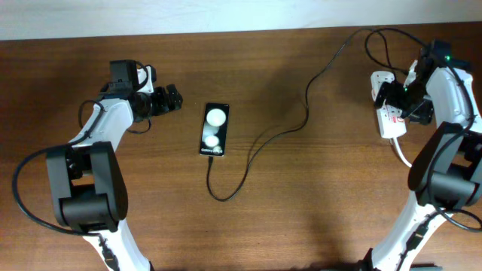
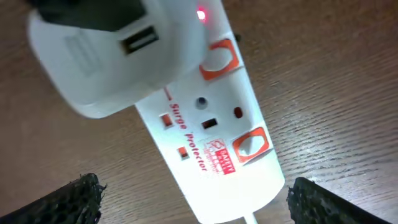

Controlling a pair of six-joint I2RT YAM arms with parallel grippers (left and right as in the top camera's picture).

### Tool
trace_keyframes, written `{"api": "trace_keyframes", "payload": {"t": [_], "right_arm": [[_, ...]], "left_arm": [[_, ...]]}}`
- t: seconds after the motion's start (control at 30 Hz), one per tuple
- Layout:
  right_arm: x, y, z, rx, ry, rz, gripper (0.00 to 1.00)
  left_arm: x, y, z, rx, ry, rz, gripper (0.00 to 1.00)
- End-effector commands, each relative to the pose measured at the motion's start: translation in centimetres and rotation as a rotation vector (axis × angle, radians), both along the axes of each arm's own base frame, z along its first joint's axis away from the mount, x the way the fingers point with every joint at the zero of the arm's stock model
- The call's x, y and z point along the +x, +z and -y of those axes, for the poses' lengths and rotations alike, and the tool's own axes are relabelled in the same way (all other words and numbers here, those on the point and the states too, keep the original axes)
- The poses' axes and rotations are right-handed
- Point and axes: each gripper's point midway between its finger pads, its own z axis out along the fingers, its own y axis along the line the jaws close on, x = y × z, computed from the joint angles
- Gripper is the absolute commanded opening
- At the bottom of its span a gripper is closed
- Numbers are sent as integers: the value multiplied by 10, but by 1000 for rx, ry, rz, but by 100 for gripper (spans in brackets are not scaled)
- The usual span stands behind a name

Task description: Plug charger to phone and switch on socket

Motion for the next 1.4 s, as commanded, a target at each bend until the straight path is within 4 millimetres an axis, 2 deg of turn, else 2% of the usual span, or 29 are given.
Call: {"api": "trace_keyframes", "payload": {"t": [0.0,1.17,1.37], "right_arm": [[1,9,-3,-2,25,22,99],[1,9,-3,-2,25,22,99],[1,9,-3,-2,25,22,99]], "left_arm": [[6,15,0,0,-10,38,99],[6,13,0,0,-10,35,99],[6,22,12,1,-33,54,99]]}}
